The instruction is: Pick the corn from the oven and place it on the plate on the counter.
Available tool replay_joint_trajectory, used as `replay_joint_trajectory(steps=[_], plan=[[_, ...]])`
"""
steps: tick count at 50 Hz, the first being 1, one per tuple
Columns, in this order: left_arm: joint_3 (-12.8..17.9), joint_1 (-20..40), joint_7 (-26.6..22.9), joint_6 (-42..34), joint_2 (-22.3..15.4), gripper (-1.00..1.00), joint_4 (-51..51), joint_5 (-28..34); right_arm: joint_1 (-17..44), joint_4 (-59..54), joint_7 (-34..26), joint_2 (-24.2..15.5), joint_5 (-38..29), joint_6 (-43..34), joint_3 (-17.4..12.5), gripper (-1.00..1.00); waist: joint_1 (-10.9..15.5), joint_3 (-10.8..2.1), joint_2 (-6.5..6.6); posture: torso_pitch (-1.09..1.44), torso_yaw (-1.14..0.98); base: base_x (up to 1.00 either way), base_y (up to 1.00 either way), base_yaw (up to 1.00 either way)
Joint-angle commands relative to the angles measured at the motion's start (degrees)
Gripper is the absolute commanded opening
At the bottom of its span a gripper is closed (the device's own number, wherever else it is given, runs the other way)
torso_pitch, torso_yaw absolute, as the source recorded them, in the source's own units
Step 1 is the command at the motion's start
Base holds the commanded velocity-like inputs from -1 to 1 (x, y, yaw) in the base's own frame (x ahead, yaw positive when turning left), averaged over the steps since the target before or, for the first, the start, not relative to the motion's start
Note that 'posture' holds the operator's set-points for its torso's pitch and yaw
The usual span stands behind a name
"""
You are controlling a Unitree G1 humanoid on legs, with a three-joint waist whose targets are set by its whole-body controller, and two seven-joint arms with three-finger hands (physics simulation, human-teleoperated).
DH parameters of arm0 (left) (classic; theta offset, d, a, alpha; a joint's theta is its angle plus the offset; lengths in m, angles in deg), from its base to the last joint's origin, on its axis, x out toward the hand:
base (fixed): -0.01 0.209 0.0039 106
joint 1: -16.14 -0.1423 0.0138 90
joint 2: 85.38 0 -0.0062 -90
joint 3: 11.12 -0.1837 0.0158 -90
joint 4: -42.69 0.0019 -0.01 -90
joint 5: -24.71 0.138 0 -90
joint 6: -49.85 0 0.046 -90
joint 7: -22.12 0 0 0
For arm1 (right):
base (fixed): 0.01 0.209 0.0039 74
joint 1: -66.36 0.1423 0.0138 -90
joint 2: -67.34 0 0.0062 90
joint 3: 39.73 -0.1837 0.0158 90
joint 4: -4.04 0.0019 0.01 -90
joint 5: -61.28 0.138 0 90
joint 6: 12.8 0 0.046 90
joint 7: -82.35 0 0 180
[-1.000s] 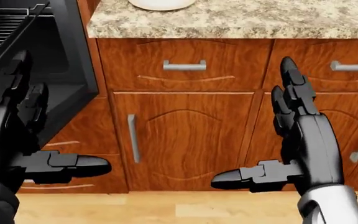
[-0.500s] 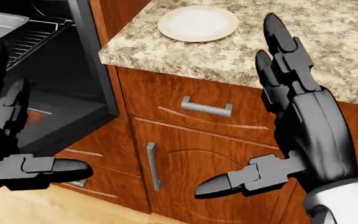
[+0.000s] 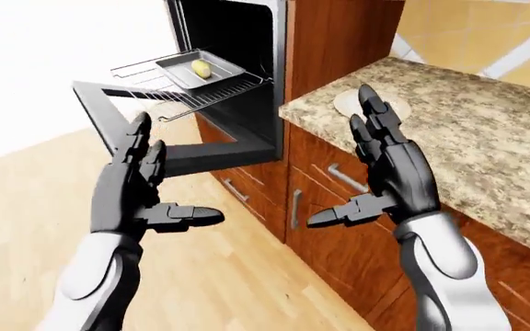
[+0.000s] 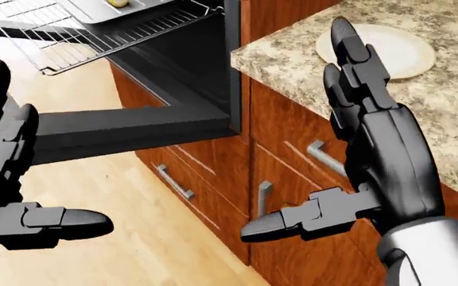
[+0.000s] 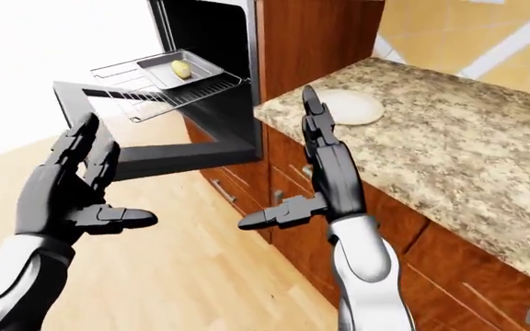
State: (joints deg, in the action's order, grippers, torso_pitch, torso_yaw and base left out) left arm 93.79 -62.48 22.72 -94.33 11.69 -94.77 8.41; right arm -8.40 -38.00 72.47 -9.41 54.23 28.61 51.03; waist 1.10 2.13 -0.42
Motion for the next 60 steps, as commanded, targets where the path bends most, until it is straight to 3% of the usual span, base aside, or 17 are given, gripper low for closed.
replay_joint_trajectory(steps=[1, 6, 8, 9, 12, 19, 20, 21, 22, 35, 38, 39, 48, 51, 55, 58, 60], plan=[[-0.54, 0.96, -0.12, 1.71, -0.19, 1.00, -0.75, 0.63, 0.89, 0.67, 0.29, -0.01, 0.13, 1.75, -0.37, 1.00, -0.05, -0.40, -0.17, 0.00, 0.00, 0.00, 0.00, 1.00], [-1.62, 0.95, -0.20, 1.26, 0.38, 1.00, -1.35, 1.71, 0.34, -0.05, 0.52, -0.07, 0.57, 2.67, -0.76, 1.00, -0.46, -0.70, 3.57, 0.00, 0.00, 0.00, 0.00, 1.00], [-1.47, 1.16, -0.04, 0.76, 0.61, 1.00, -1.72, 1.94, -0.52, -1.89, 0.54, -0.11, 0.98, 4.78, -1.06, 1.00, 0.18, -2.31, 7.48, 0.00, 0.00, 0.00, 0.00, 1.00], [-1.77, 1.27, -0.10, 1.19, 0.62, 1.00, -1.15, 2.22, -0.28, -1.57, 0.43, -0.22, 1.22, 4.32, -1.44, 1.00, 0.68, -0.82, 5.02, 0.00, 0.00, 0.00, 0.00, 1.00], [-1.31, 1.89, -0.15, 0.10, 0.49, 1.00, -1.78, 2.00, 0.17, -1.23, 0.60, -0.47, 1.60, 3.80, -1.72, 1.00, 1.67, -1.88, 3.27, 0.00, 0.00, 0.00, 0.00, 1.00], [-0.78, 3.07, -0.62, -2.68, -0.16, 1.00, -3.90, 1.09, 2.99, 0.47, 1.75, -2.25, 1.40, -0.90, -3.68, 1.00, -0.66, 0.56, -2.55, 0.00, 0.00, 0.00, 0.00, 0.86], [-0.70, 3.59, -0.73, -2.52, -0.49, 1.00, -3.22, 1.22, 3.56, 0.73, 1.64, -2.47, 1.36, -1.50, -3.64, 1.00, -1.26, -1.01, -3.13, 0.00, 0.00, 0.31, 0.00, 0.00], [-0.41, 3.88, -1.08, -2.43, -0.87, 1.00, -2.61, 1.19, 4.98, 0.83, 1.25, -2.87, 1.55, -2.46, -3.84, 1.00, -2.08, -0.24, -6.02, 0.00, 0.00, 0.39, 0.00, 0.00], [-0.09, 4.37, -0.94, -3.68, -0.98, 1.00, -3.38, 0.79, 6.25, 1.71, 1.01, -3.38, 1.24, -4.24, -3.44, 1.00, -1.90, 1.67, -3.54, 0.00, 0.00, 0.42, 0.00, 0.00], [1.85, 6.82, 1.86, -7.44, -2.46, 1.00, -5.62, -3.05, 8.02, 2.29, -1.01, -2.77, -1.20, -4.63, -2.32, 1.00, -1.86, 1.30, 3.13, 0.00, 0.00, 0.60, 0.00, 0.00], [1.78, 6.94, 2.09, -8.14, -2.63, 1.00, -6.21, -3.34, 7.33, 3.26, -0.95, -2.74, -0.86, -4.89, -2.79, 1.00, -1.79, -0.12, 8.18, 0.00, 0.00, 0.68, 0.00, 0.00], [1.17, 6.56, 2.03, -7.56, -2.57, 1.00, -5.91, -3.01, 7.13, 2.87, -1.06, -2.88, -0.59, -4.32, -3.26, 1.00, -1.00, 2.28, 5.66, 0.00, 0.00, 0.69, 0.00, 0.00], [2.04, 8.28, 2.13, -9.78, -2.69, 1.00, -7.08, -3.57, 7.64, 4.47, 0.42, -2.82, 1.30, -6.58, -4.20, 1.00, -1.83, -1.69, 3.82, 0.00, 0.00, 0.55, -0.12, 0.00], [1.94, 8.06, 2.25, -9.12, -2.72, 1.00, -6.70, -3.71, 7.46, 3.90, 0.74, -3.13, 1.75, -5.74, -4.12, 1.00, -2.76, -0.91, 3.04, 0.00, 0.00, 0.22, -0.59, 0.00], [2.56, 7.83, 2.33, -9.31, -2.88, 1.00, -7.12, -4.29, 6.93, 4.11, 1.24, -2.97, 1.38, -5.54, -2.80, 1.00, -3.64, -2.00, -1.39, 0.00, 0.00, 0.22, -0.58, 0.00], [3.05, 8.36, 2.54, -9.95, -3.22, 1.00, -7.24, -4.80, 7.64, 4.52, 0.93, -3.17, 1.46, -6.35, -3.32, 1.00, -4.71, 0.90, -1.26, 0.00, 0.00, 0.22, -0.54, 0.00], [3.28, 8.68, 2.59, -9.93, -3.57, 1.00, -6.94, -5.06, 8.03, 4.84, 0.89, -3.33, 1.49, -6.92, -3.45, 1.00, -4.48, -0.32, -1.34, 0.00, 0.00, 0.22, -0.54, 0.00]])
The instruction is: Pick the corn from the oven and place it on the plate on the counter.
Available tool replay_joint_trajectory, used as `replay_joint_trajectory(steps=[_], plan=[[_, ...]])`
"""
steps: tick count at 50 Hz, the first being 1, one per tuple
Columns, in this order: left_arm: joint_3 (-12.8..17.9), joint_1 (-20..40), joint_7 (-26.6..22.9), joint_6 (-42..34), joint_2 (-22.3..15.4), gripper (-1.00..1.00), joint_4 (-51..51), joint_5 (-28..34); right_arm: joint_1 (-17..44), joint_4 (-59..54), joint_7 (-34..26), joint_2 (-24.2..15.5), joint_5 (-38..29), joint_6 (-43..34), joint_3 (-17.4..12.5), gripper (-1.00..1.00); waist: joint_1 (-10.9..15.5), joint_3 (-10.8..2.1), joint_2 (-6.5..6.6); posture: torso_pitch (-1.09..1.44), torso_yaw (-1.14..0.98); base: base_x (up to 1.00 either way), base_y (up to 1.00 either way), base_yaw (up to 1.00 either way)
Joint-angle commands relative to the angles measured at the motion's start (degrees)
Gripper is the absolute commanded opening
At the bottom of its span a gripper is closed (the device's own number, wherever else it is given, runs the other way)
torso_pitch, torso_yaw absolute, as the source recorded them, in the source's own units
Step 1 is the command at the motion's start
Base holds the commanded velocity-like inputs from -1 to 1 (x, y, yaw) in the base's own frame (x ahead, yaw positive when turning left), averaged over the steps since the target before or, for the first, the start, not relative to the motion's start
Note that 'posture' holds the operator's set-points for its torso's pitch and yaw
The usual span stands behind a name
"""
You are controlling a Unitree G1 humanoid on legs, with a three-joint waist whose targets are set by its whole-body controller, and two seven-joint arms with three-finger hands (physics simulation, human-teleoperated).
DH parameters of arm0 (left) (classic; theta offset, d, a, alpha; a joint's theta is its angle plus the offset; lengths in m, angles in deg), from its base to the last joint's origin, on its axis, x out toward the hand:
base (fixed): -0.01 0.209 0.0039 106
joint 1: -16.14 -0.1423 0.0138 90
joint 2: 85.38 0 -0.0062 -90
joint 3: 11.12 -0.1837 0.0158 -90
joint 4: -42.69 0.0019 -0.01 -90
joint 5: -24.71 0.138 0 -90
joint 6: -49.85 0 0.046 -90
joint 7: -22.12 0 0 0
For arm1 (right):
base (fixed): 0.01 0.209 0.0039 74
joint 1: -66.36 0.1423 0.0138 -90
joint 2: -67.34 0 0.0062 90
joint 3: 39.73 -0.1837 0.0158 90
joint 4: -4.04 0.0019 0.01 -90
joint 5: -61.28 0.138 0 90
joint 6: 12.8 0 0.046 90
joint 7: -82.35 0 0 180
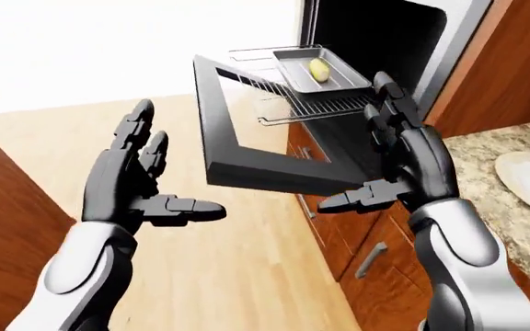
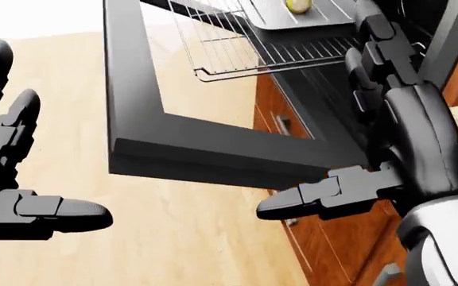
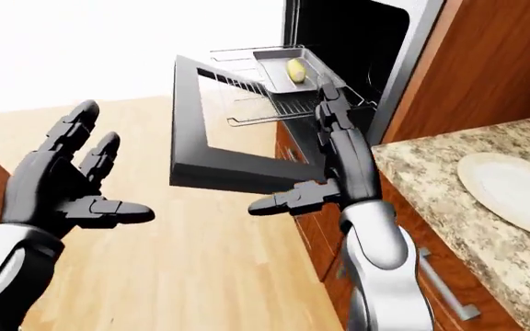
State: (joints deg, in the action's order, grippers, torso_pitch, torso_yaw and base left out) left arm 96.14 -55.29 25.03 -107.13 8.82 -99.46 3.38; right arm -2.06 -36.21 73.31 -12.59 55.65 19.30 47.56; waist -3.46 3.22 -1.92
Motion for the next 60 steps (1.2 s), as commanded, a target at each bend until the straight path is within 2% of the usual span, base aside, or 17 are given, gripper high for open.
replay_joint_trajectory(steps=[1, 3, 9, 15, 17, 22, 26, 27, 34, 35, 38, 39, 41, 48, 51, 53, 60], plan=[[1.49, 2.08, 0.57, 1.69, -0.86, 1.00, -2.89, -0.63, 1.79, 3.35, 0.07, -0.20, 0.09, 2.03, -0.01, 1.00, 0.47, -1.19, 0.57, 0.00, 0.00, 0.21, -0.54, 0.00], [1.64, 2.67, 0.82, 1.62, -1.34, 1.00, -2.53, -1.00, 2.39, 3.77, 0.31, -0.09, 0.58, 1.07, -0.94, 1.00, 1.37, -1.15, 1.70, 0.00, 0.00, 0.16, -0.29, 0.00], [3.07, 4.09, 2.08, -0.61, -2.10, 1.00, -3.66, -3.30, 3.55, 4.66, 0.65, -1.08, 1.61, -0.38, -1.48, 1.00, 3.20, -2.89, 1.00, 0.00, 0.00, 0.10, -0.15, 0.00], [4.61, 3.91, 2.88, -0.77, -2.91, 1.00, -3.86, -5.51, 3.06, 4.72, 1.10, -1.09, 1.45, -0.11, -0.51, 1.00, 2.60, -2.53, 5.66, 0.00, 0.00, 0.10, -0.43, 0.00], [4.21, 3.56, 3.06, 0.42, -3.19, 1.00, -2.97, -5.61, 2.91, 4.60, 1.05, -1.13, 1.22, 0.15, -0.29, 1.00, 2.49, -1.46, 5.72, 0.00, 0.00, 0.11, -0.62, 0.00], [5.06, 3.85, 3.98, -0.08, -3.87, 1.00, -3.15, -7.33, 3.40, 4.17, 0.94, -1.04, 0.64, 0.39, 0.16, 1.00, 3.25, -2.59, 6.41, 0.00, 0.00, 0.10, -0.58, 0.00], [5.22, 4.53, 4.95, -0.75, -4.38, 1.00, -3.17, -8.54, 5.43, 4.37, 0.63, -0.98, 0.87, -1.98, -0.13, 1.00, 3.14, -1.77, -3.20, 0.00, 0.00, 0.00, 0.00, 0.71], [5.13, 4.47, 5.19, -0.74, -4.42, 1.00, -3.24, -8.74, 5.63, 4.36, 0.60, -0.97, 0.99, -2.12, -0.38, 1.00, 3.68, -2.47, -1.55, 0.00, 0.00, 0.00, 0.00, 0.90], [5.73, 4.47, 6.07, -0.50, -5.34, 1.00, -2.99, -10.32, 7.65, 5.10, 1.10, -1.78, 1.48, -4.57, -1.56, 1.00, 2.39, -2.07, 2.29, 0.00, 0.00, 0.00, 0.04, 0.63], [5.73, 4.80, 6.28, -0.50, -5.58, 1.00, -2.74, -10.58, 8.93, 6.00, 1.19, -2.27, 1.63, -6.72, -2.53, 1.00, 3.55, -1.19, 1.27, 0.00, 0.00, 0.00, 0.00, 0.00], [6.97, 6.52, 7.32, -2.38, -6.23, 1.00, -2.82, -12.87, 11.27, 6.48, 1.44, -3.70, 2.43, -9.40, -3.70, 1.00, 2.25, -1.85, 6.03, 0.00, 0.00, 0.00, 0.00, 0.00], [6.89, 6.61, 7.72, -2.30, -6.57, 1.00, -2.77, -13.25, 11.59, 6.00, 1.41, -4.31, 2.55, -9.09, -3.72, 1.00, 2.22, -2.84, 6.33, 0.00, 0.00, 0.10, -0.08, 0.00], [6.99, 7.08, 8.26, -2.06, -7.33, 1.00, -2.17, -14.00, 12.67, 6.28, 1.52, -4.84, 2.76, -10.20, -3.49, 1.00, 2.78, -1.29, 6.29, 0.00, 0.00, 0.21, -0.12, 0.00], [9.50, 8.71, 11.31, -3.07, -9.97, 1.00, -1.61, -19.54, 16.76, 6.00, 2.42, -5.19, 2.83, -13.05, -2.14, 1.00, 4.32, -0.26, 2.43, 0.00, 0.00, 0.31, -0.12, 0.00], [9.83, 8.53, 12.93, -2.73, -10.78, 1.00, -1.40, -21.75, 16.31, 5.34, 2.43, -4.79, 2.81, -11.85, -1.86, 1.00, 4.67, -0.88, -2.02, 0.00, 0.00, 0.44, -0.10, 0.00], [9.84, 8.62, 13.87, -2.29, -11.55, 1.00, -0.91, -22.88, 16.33, 4.98, 2.35, -4.80, 2.76, -11.50, -1.81, 1.00, 4.93, 0.31, -1.16, 0.00, 0.00, 0.45, -0.07, 0.00], [10.19, 7.57, 15.42, -0.02, -14.13, 1.00, 0.54, -25.91, 16.99, 3.43, 2.86, -4.24, 1.59, -10.52, 0.27, 1.00, 4.09, -0.50, 1.01, 0.00, 0.00, 0.45, -0.03, 0.00]])
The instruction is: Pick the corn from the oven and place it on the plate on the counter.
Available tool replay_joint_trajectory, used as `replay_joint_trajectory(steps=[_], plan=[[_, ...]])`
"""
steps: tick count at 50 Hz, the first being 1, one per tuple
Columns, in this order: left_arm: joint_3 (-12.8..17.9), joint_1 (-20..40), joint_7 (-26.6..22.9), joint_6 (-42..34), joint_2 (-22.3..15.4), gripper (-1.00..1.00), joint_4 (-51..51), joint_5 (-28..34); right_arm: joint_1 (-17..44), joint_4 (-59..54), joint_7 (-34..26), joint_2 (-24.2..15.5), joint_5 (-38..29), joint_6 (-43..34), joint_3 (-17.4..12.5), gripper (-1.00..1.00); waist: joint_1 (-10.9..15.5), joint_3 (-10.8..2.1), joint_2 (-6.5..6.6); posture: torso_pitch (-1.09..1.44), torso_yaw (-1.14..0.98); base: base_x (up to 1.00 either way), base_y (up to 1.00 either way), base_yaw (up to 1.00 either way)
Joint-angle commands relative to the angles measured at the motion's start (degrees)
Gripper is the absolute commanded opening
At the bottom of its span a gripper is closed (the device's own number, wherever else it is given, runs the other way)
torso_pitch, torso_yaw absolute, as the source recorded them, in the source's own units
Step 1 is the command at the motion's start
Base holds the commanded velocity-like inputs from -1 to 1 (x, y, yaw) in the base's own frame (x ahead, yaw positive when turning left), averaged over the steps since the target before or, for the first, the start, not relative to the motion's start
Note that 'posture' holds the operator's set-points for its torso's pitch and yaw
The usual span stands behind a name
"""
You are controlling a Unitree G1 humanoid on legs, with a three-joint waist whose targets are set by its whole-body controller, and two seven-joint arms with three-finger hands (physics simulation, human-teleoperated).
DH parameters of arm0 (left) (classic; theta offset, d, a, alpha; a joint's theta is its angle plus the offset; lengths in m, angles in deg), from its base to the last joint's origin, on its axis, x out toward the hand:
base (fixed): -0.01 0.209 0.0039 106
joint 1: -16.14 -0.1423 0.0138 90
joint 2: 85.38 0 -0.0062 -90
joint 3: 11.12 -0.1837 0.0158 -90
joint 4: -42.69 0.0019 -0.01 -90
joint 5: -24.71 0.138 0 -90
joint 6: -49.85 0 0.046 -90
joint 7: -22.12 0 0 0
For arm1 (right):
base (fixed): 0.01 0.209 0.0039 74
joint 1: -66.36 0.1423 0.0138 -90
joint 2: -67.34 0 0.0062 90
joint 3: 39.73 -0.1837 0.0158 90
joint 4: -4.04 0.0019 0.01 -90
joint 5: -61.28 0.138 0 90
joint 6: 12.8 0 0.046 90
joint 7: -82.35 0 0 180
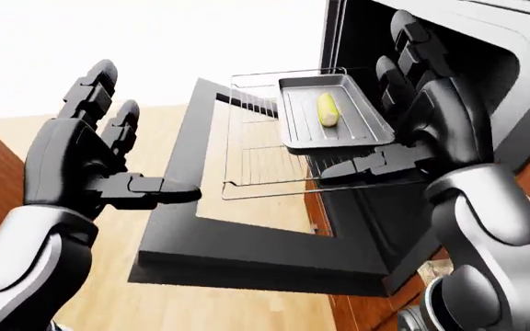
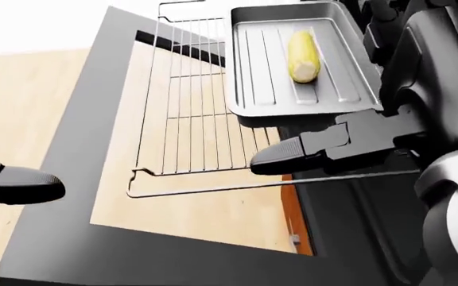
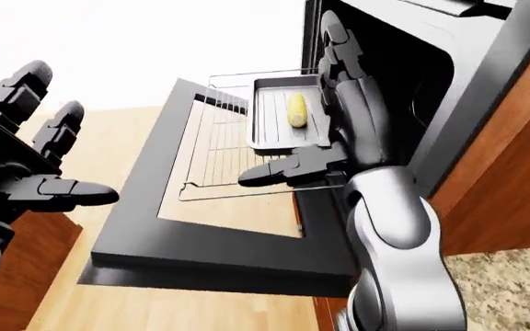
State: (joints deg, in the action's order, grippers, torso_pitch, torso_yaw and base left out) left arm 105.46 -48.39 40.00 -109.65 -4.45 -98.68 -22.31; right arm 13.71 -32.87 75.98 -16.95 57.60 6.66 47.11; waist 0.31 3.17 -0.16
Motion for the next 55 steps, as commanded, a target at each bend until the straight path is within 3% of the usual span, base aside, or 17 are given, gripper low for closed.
replay_joint_trajectory(steps=[1, 3, 6, 7, 8, 9, 13, 14, 15, 17, 18, 19, 22, 31, 38, 44, 55], plan=[[1.13, 0.55, 0.79, 2.47, -1.00, 1.00, -0.40, -0.84, 1.56, 0.33, 0.04, 0.14, -0.55, 1.61, 0.68, 1.00, 0.09, -0.60, -0.29, 0.00, 0.00, 0.45, 0.00, 0.00], [0.97, 0.35, 1.70, 2.74, -1.39, 1.00, -0.54, -1.83, 1.58, 0.27, -0.14, 0.53, -0.83, 1.81, 0.32, 1.00, -0.53, -0.34, 0.93, 0.00, 0.00, 0.34, 0.00, 0.00], [1.43, 0.45, 3.07, 2.79, -2.29, 1.00, -0.67, -3.89, 2.31, 0.72, 0.46, 2.03, 0.17, 0.58, -1.47, 1.00, -0.03, -1.96, 3.99, 0.00, 0.00, 0.00, 0.00, 0.20], [1.71, 0.40, 3.38, 2.97, -2.76, 1.00, -0.48, -4.59, 2.45, 0.53, 0.65, 1.94, 0.56, 0.69, -1.90, 1.00, 0.20, -2.87, 3.73, 0.00, 0.00, 0.00, 0.00, 0.61], [1.87, 0.29, 3.57, 3.32, -3.27, 1.00, -0.23, -5.07, 2.96, 0.79, 0.76, 1.46, 0.90, -0.19, -2.27, 1.00, -0.50, -0.28, 3.85, 0.00, 0.00, 0.00, 0.00, 0.00], [2.10, 0.38, 4.13, 3.29, -3.71, 1.00, -0.21, -5.92, 3.42, 0.87, 0.88, 0.84, 1.09, -0.74, -2.27, 1.00, -0.43, 0.29, 4.80, 0.00, 0.00, 0.00, 0.00, 0.00], [1.82, 0.19, 5.37, 4.25, -4.94, 1.00, 0.25, -7.46, 4.30, 1.96, 1.33, -0.33, 1.55, -2.65, -1.68, 1.00, -0.82, 0.52, 3.54, 0.00, 0.00, -0.10, 0.00, 0.00], [2.28, 0.15, 5.78, 4.19, -5.32, 1.00, 0.21, -8.30, 4.25, 1.74, 1.41, -0.38, 1.54, -2.45, -1.30, 1.00, -1.17, -1.57, 3.33, 0.00, 0.00, -0.57, 0.10, 0.00], [2.27, 0.10, 6.05, 4.48, -5.67, 1.00, 0.35, -8.71, 4.15, 1.46, 1.48, -0.37, 1.45, -2.09, -0.86, 1.00, -1.22, -1.72, 2.56, 0.00, 0.00, -0.34, 0.09, 0.00], [2.42, -0.09, 6.34, 4.96, -6.33, 1.00, 0.67, -9.38, 4.82, 0.92, 1.41, -0.42, 1.30, -2.15, -0.55, 1.00, -0.26, 0.13, -0.03, 0.00, 0.00, 0.00, 0.00, 0.00], [2.95, 0.02, 7.10, 4.61, -6.69, 1.00, 0.46, -10.62, 5.49, 0.62, 1.42, -0.61, 1.07, -2.53, -0.22, 1.00, -0.05, -0.26, -0.82, 0.00, 0.00, 0.00, 0.00, 0.00], [2.88, -0.12, 7.25, 5.04, -7.11, 1.00, 0.66, -10.86, 6.14, 0.41, 1.40, -0.71, 0.82, -3.22, 0.10, 1.00, 0.05, -0.23, 1.26, 0.00, 0.00, 0.00, 0.00, 0.00], [3.12, -0.76, 7.51, 5.69, -7.89, 1.00, 0.74, -11.68, 8.89, -1.74, 2.15, -0.86, -0.90, -4.62, 2.65, 1.00, -0.15, -1.30, 2.09, 0.00, 0.00, 0.00, 0.00, 0.00], [4.79, -3.02, 7.93, 8.43, -10.06, 1.00, 0.56, -14.58, 26.43, -26.69, -2.09, -4.20, -12.01, -2.55, 7.90, 1.00, -0.56, -1.14, 3.83, 0.00, 0.00, 0.00, 0.00, 0.00], [4.98, -3.53, 7.16, 8.94, -10.91, 1.00, 1.00, -14.38, 38.50, -64.54, -2.21, -0.24, -19.29, 15.65, 4.10, 1.00, -1.12, -1.78, 4.61, 0.00, 0.00, 0.00, 0.00, 0.00], [7.58, -3.34, 8.63, 8.16, -13.40, 1.00, 0.75, -17.89, 39.75, -82.37, 3.96, 0.76, -16.43, 29.02, -0.28, 1.00, -1.35, -2.02, 5.16, 0.00, 0.00, 0.00, 0.00, 0.00], [7.52, -5.06, 7.44, 9.04, -13.16, 1.00, 0.39, -15.95, 37.24, -90.09, 8.85, 2.85, -16.17, 25.66, 1.44, 1.00, -1.51, -1.59, 5.51, 0.00, 0.00, 0.00, 0.00, 0.00]])
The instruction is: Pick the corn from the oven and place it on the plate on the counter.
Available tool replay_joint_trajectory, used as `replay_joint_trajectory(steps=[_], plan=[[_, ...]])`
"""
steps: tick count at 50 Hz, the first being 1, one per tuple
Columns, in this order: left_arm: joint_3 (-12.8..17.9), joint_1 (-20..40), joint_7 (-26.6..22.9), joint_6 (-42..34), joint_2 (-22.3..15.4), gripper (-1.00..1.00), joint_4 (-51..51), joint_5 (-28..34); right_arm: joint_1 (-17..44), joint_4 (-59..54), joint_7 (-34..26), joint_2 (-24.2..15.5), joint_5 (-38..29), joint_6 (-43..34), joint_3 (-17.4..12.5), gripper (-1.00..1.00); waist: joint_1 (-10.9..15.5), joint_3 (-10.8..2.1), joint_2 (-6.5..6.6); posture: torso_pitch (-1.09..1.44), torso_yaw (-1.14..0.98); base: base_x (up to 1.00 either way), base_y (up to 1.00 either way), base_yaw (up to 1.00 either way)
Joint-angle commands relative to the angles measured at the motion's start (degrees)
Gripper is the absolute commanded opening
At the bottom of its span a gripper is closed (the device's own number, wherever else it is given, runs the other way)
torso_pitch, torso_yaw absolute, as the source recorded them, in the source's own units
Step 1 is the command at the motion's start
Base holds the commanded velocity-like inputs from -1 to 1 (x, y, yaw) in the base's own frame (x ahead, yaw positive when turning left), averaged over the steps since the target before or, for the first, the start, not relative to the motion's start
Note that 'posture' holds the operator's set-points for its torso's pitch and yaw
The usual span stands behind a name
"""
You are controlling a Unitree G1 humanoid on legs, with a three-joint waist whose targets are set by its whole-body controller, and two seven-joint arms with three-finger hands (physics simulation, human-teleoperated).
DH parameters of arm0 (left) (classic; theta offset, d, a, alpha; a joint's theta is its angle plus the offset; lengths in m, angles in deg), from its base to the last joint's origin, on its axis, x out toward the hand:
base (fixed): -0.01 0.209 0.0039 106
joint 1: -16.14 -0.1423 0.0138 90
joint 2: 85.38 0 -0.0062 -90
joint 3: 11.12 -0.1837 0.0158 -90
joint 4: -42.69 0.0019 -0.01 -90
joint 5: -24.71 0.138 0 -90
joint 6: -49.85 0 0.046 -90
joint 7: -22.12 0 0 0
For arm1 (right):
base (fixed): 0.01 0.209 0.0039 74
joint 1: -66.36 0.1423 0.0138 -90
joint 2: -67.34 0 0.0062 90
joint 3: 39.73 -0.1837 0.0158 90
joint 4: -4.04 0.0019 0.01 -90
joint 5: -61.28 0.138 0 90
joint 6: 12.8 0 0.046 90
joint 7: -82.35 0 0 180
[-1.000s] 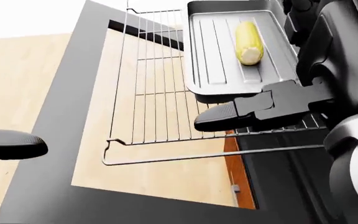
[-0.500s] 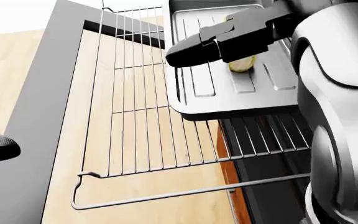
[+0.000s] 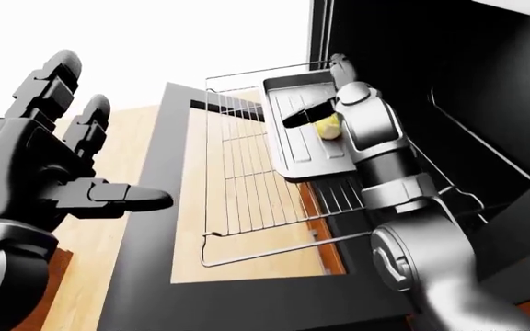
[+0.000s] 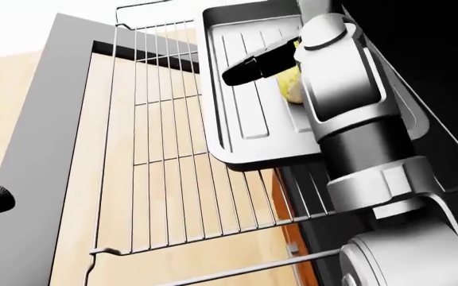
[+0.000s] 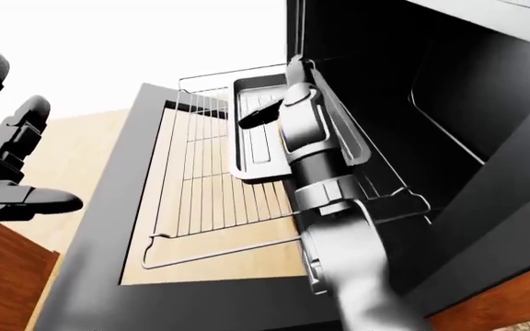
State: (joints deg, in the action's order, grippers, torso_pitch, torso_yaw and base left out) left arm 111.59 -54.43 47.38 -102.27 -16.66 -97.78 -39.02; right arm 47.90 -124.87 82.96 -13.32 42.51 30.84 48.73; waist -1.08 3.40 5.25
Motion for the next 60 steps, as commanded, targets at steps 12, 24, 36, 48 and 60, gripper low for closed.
replay_joint_trajectory(steps=[12, 24, 36, 48, 60], plan=[[1.55, 1.02, -0.42, 1.97, -1.32, 1.00, 0.05, 1.24, 1.23, -5.16, 2.76, -1.26, -2.51, 0.10, -0.27, 1.00, 0.32, -1.62, -0.37, 0.00, 0.00, 0.00, 0.00, 0.00], [3.36, 0.09, -1.76, 2.05, -1.73, 1.00, 0.14, 1.11, 0.33, -13.54, 5.38, -0.43, -6.05, 6.99, 2.85, 0.29, 0.52, -1.86, -0.37, 0.00, 0.00, 0.00, 0.00, 0.00], [4.86, -2.10, -6.24, 2.73, -0.53, 1.00, 0.48, 4.84, 1.08, -20.90, 9.64, 4.88, -12.20, 13.86, 3.13, -0.03, -0.07, -2.30, 0.10, 0.00, 0.00, 0.00, 0.00, 0.00], [5.71, -1.72, -6.70, 1.58, -0.38, 1.00, 0.11, 5.07, -0.16, -18.15, 10.34, 1.71, -17.63, 14.86, 3.65, -1.00, 0.09, -2.28, 0.03, 0.00, 0.00, 0.00, 0.00, 0.00], [5.27, -1.21, -5.97, 0.88, -0.11, 1.00, -0.64, 4.95, 0.43, 0.58, 4.12, -2.58, -21.49, 11.49, 1.79, -1.00, 0.66, -2.12, -0.44, 0.00, 0.00, 0.00, 0.00, 0.00]])
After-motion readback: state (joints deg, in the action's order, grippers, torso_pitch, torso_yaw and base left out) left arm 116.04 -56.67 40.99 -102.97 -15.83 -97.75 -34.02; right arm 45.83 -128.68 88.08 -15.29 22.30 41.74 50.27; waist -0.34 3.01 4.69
